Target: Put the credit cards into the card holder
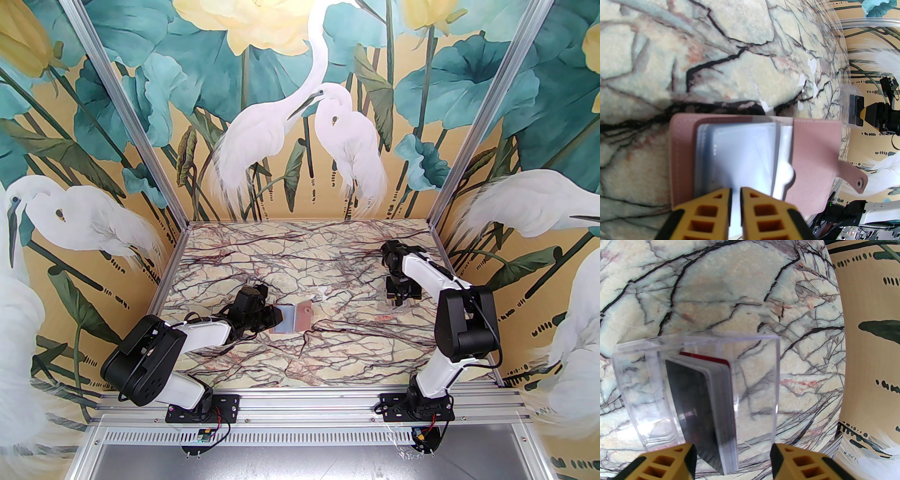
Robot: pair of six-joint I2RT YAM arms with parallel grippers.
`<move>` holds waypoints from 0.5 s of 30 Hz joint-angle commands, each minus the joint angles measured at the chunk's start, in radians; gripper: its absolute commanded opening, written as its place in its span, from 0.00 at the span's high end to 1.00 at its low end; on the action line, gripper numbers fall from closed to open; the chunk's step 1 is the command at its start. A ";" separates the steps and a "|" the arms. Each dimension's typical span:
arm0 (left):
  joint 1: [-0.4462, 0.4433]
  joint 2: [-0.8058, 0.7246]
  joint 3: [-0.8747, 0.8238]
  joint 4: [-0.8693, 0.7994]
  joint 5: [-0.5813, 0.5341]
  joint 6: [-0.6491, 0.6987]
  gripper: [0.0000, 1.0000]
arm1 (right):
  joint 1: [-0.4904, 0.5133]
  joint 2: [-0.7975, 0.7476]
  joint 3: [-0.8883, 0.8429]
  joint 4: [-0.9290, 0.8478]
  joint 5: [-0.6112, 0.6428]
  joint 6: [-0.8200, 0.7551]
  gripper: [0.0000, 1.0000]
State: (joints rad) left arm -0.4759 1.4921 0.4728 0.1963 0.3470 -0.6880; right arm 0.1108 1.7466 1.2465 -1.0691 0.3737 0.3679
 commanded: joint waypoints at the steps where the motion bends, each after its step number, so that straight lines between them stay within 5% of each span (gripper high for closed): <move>1: 0.011 0.017 -0.025 -0.044 -0.022 -0.003 0.82 | -0.003 0.022 0.021 0.008 0.007 -0.009 0.41; 15: 0.011 0.024 -0.022 -0.043 -0.016 -0.002 0.83 | -0.012 0.022 0.025 0.003 0.037 -0.007 0.43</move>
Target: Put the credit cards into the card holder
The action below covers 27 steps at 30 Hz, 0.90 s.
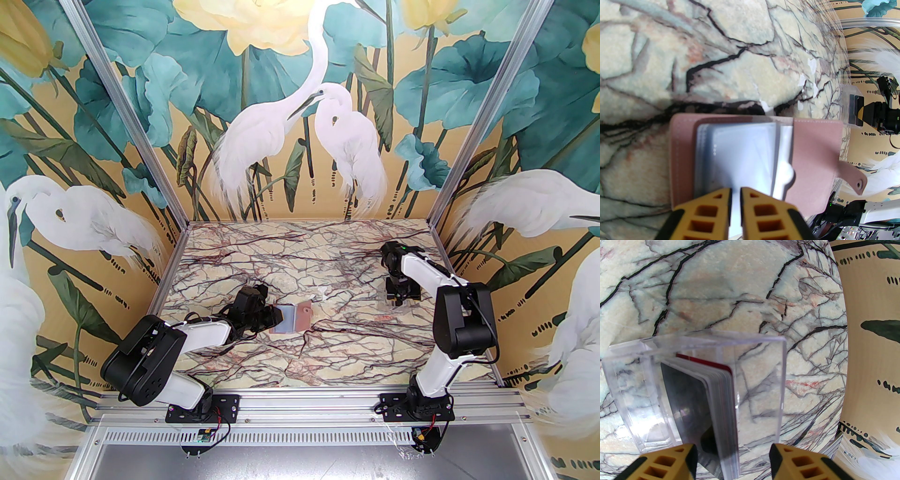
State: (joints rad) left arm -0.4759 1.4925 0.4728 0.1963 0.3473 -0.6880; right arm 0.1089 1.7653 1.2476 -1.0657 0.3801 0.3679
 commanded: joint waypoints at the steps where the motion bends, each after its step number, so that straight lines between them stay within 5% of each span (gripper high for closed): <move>1: 0.011 0.023 -0.022 -0.044 -0.019 -0.002 0.82 | -0.011 0.001 0.024 0.000 0.032 -0.007 0.43; 27: 0.011 0.037 -0.018 -0.042 -0.012 -0.001 0.83 | -0.020 -0.051 0.035 -0.003 0.060 -0.007 0.64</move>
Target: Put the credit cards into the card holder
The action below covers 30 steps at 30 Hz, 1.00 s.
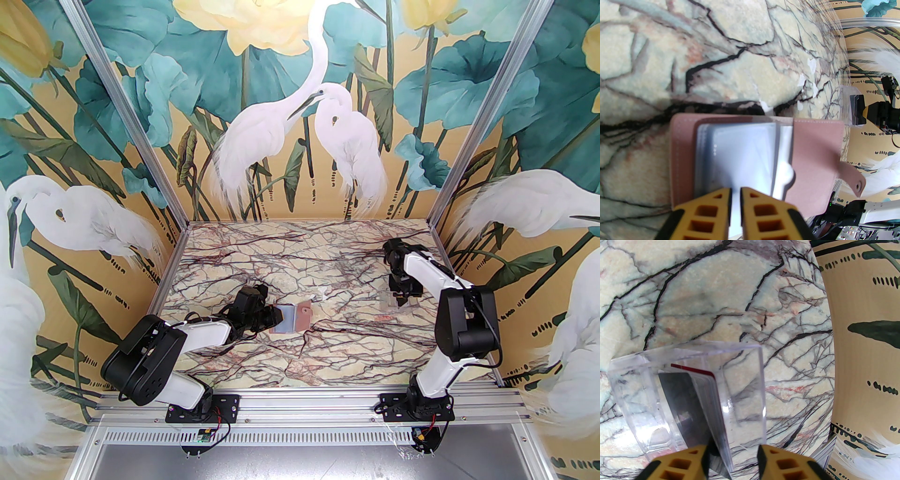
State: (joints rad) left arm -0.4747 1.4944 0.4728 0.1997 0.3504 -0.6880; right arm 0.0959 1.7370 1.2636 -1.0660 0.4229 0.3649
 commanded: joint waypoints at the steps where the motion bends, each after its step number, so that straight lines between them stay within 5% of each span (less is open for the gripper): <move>1: 0.010 0.035 -0.017 -0.046 -0.016 -0.001 0.83 | -0.007 -0.022 0.016 -0.002 0.014 -0.006 0.66; 30: 0.010 0.036 -0.018 -0.046 -0.016 -0.001 0.83 | -0.007 -0.037 0.012 0.020 -0.082 -0.017 0.99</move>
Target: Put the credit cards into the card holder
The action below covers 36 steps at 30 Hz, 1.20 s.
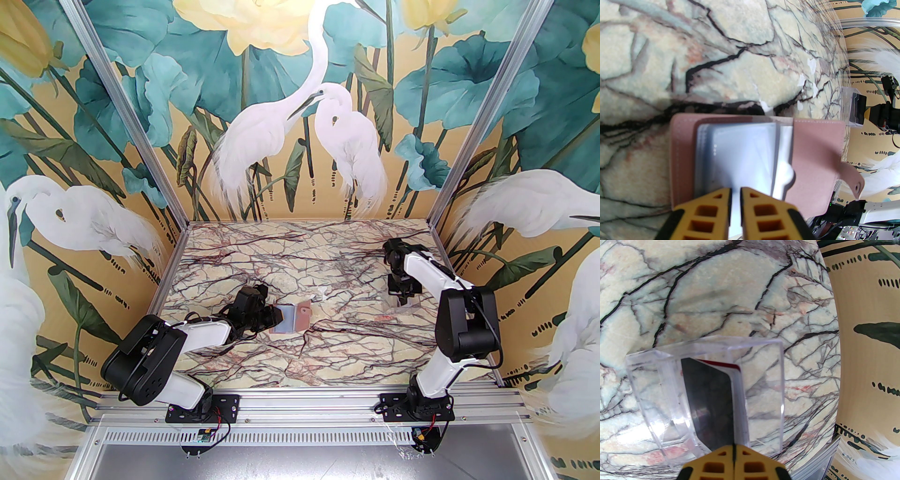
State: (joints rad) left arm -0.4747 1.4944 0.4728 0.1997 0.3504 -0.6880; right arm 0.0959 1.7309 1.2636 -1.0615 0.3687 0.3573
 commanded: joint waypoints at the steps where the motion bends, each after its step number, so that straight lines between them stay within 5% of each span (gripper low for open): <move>1: 0.010 0.037 -0.018 -0.045 -0.016 -0.001 0.83 | -0.007 -0.034 0.012 0.016 -0.039 -0.011 1.00; 17: 0.010 0.040 -0.016 -0.046 -0.016 -0.001 0.83 | -0.007 -0.050 0.016 0.038 -0.103 -0.017 1.00; 36: 0.010 0.047 -0.014 -0.045 -0.013 0.001 0.83 | -0.007 0.001 0.030 0.053 -0.130 -0.023 0.83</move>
State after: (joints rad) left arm -0.4747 1.5013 0.4728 0.2096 0.3553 -0.6876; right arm 0.0956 1.7119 1.2652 -1.0245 0.2565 0.3389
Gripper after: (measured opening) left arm 0.174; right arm 0.166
